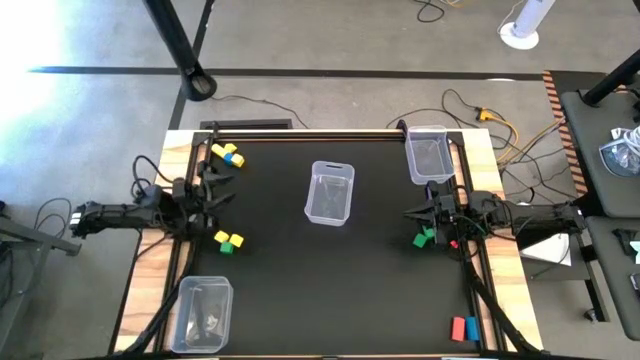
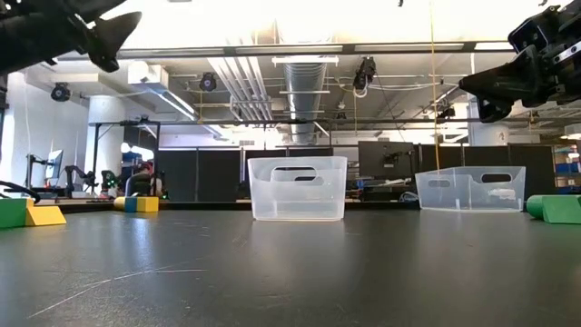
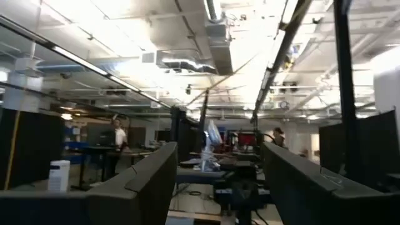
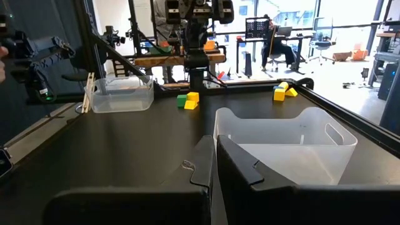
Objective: Sort blocks by size
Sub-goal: Put the yellow cylindrical block into the bottom transparent bin
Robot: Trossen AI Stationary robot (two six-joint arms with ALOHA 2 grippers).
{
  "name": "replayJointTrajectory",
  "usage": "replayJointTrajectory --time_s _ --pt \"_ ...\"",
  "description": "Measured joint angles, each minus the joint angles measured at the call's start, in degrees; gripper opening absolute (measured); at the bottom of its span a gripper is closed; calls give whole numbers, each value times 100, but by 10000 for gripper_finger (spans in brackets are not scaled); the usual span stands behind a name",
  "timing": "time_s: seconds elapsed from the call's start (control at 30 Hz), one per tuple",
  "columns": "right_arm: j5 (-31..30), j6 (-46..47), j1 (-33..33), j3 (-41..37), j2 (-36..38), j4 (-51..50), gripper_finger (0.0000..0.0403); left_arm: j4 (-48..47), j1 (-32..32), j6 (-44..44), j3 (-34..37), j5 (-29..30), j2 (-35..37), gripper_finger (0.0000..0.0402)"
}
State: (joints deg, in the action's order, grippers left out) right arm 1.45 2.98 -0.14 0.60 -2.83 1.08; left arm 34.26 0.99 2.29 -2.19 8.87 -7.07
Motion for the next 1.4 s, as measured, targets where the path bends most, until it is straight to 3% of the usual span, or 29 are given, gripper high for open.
replayJointTrajectory --time_s 0.3,0.57,0.67,0.77,0.87,0.93,1.07,1.17,1.4 --pt "0 0 0 0 2 2 13 707 -4 309 -22 -664 -904 217" --pt "-2 0 0 -2 0 0 13 1398 -4 -195 -57 -591 -2008 217" --pt "-2 0 2 0 0 0 13 1397 -7 -453 -77 317 -2418 217" --pt "-2 1 0 -1 2 0 13 1183 -4 -1151 -267 2231 -2832 217" --pt "-2 0 2 0 2 0 13 109 63 -1725 -711 3682 -3232 217" --pt "-2 0 1 -1 1 0 13 -1007 252 -2338 -1221 3844 -3489 216" --pt "0 0 2 -2 2 0 13 -3745 1009 -3763 -2686 3704 -4225 211" --pt "-2 1 0 0 0 0 13 -5712 1706 -4251 -3714 3501 -4960 206" --pt "0 0 1 0 0 0 13 -8183 3079 -5047 -5295 2178 -6461 204"
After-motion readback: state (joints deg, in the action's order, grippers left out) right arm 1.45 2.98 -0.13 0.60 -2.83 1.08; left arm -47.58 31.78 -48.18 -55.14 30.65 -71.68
